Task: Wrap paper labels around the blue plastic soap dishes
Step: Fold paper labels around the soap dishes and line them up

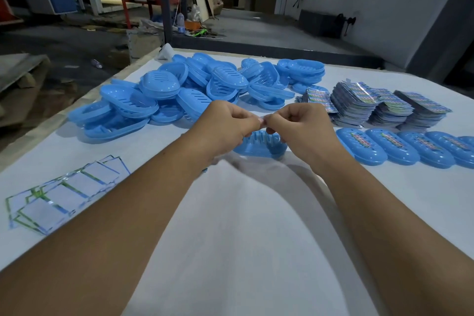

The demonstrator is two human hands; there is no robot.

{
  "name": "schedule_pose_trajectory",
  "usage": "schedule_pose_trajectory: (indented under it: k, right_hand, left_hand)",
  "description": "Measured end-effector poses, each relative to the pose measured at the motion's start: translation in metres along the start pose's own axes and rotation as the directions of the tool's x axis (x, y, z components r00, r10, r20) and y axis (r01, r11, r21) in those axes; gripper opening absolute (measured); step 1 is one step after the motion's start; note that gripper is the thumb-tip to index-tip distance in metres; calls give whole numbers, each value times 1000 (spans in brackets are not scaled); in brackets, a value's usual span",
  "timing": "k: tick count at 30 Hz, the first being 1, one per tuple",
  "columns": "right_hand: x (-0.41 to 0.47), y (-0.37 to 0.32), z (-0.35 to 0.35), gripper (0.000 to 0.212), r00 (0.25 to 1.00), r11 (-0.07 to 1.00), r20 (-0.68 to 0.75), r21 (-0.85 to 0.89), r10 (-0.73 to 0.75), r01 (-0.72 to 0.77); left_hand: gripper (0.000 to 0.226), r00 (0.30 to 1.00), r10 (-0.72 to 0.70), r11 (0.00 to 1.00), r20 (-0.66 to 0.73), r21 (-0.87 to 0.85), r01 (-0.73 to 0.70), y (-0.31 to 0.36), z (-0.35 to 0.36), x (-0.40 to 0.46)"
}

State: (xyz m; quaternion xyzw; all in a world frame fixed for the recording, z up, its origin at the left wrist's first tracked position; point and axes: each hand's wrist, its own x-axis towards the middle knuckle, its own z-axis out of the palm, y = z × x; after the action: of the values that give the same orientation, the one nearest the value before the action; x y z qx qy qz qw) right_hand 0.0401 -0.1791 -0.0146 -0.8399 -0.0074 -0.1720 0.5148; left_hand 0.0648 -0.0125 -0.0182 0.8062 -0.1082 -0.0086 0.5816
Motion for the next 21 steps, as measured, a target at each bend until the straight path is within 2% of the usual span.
schedule_pose_trajectory:
  k: [7,11,17,21]
  right_hand:
    - [0,2,-1,17,998,998,59,51,-36,33]
    - [0,2,-2,26,995,995,77,75,-68,62]
    - [7,10,-4,27,999,998,-42,-66,16,-18]
    - [8,10,-4,25,998,997,-36,-61,46,-48]
  left_hand:
    - [13,999,-43,998,8,-40,43,4,-3,0]
    - [24,998,-52,998,-35,-31,51,4,-7,1]
    - [18,990,-71,997,-124,-48,65,3,-7,3]
    - [9,991,-68,997,-119,-48,62,2,-7,4]
